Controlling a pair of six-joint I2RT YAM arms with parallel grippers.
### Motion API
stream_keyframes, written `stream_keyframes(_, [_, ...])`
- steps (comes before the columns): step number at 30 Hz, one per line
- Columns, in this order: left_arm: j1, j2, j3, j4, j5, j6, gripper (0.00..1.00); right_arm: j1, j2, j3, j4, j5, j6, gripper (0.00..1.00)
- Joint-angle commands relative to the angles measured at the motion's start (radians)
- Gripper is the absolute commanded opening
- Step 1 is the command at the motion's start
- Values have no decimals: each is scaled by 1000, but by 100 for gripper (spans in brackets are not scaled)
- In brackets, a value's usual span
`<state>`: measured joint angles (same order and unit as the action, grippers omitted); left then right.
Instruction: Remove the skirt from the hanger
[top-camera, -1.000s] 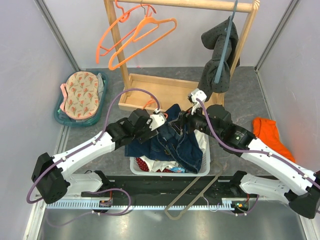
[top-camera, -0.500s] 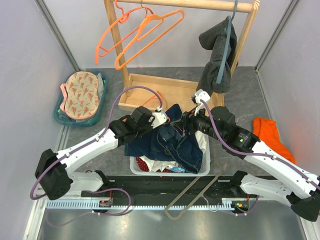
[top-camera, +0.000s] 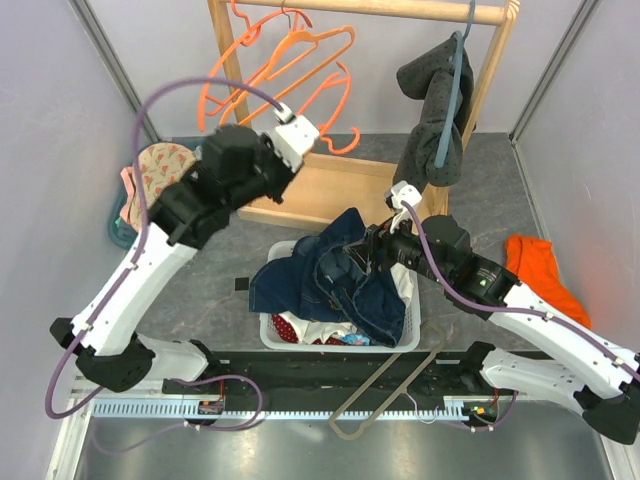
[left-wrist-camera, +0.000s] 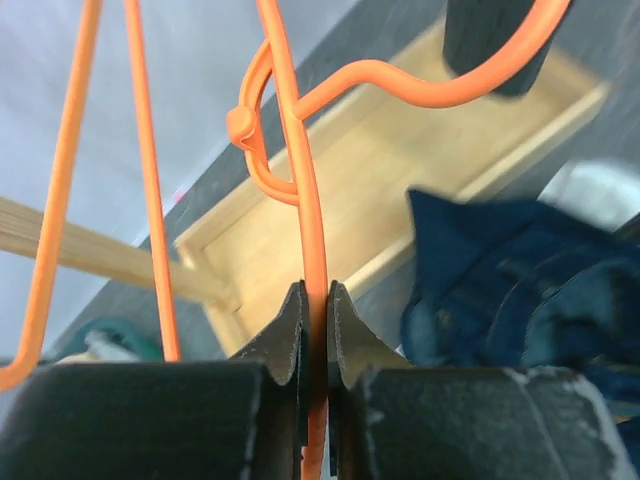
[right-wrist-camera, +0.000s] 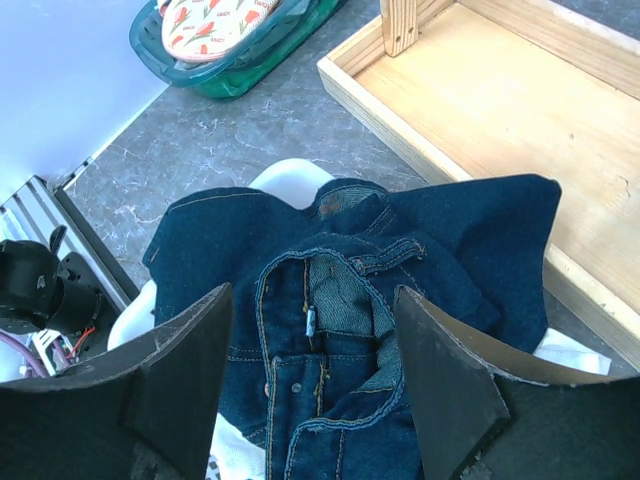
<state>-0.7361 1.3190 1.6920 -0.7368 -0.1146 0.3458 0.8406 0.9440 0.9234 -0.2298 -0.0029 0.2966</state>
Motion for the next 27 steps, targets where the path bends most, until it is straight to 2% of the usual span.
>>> stream_keyframes(1, [116, 98, 158, -197, 416, -217, 2, 2, -31, 14, 32, 12, 10, 72])
stream_keyframes(3, [191, 149, 248, -246, 530, -293, 2, 3, -36, 20, 32, 7, 15, 72])
stream_keyframes(4, [214, 178, 296, -274, 646, -318, 2, 2, -36, 23, 32, 6, 16, 72])
stream_keyframes(5, [254, 265, 355, -303, 703, -370, 2, 2, -36, 26, 32, 6, 18, 72])
stream_keyframes(6, [271, 305, 480, -331, 754, -393, 2, 3, -36, 26, 32, 6, 21, 72])
stream_keyframes(7, [286, 339, 520, -348, 861, -409, 2, 3, -37, 26, 32, 6, 24, 72])
stream_keyframes(9, [316, 388, 587, -332, 915, -432, 2, 0, -43, 17, 33, 6, 29, 72])
stream_keyframes(10, [328, 410, 616, -323, 999, -444, 2, 3, -47, 14, 37, 4, 35, 72])
stream_keyframes(17, [394, 525, 822, -119, 1073, -626, 2, 3, -53, -26, 43, 4, 59, 72])
stream_keyframes(23, [428, 554, 789, 192, 986, -840, 2, 2, -30, -64, 86, -22, 91, 71])
stream_keyframes(27, [448, 603, 804, 263, 917, -918, 2, 3, -21, -72, 99, -26, 105, 71])
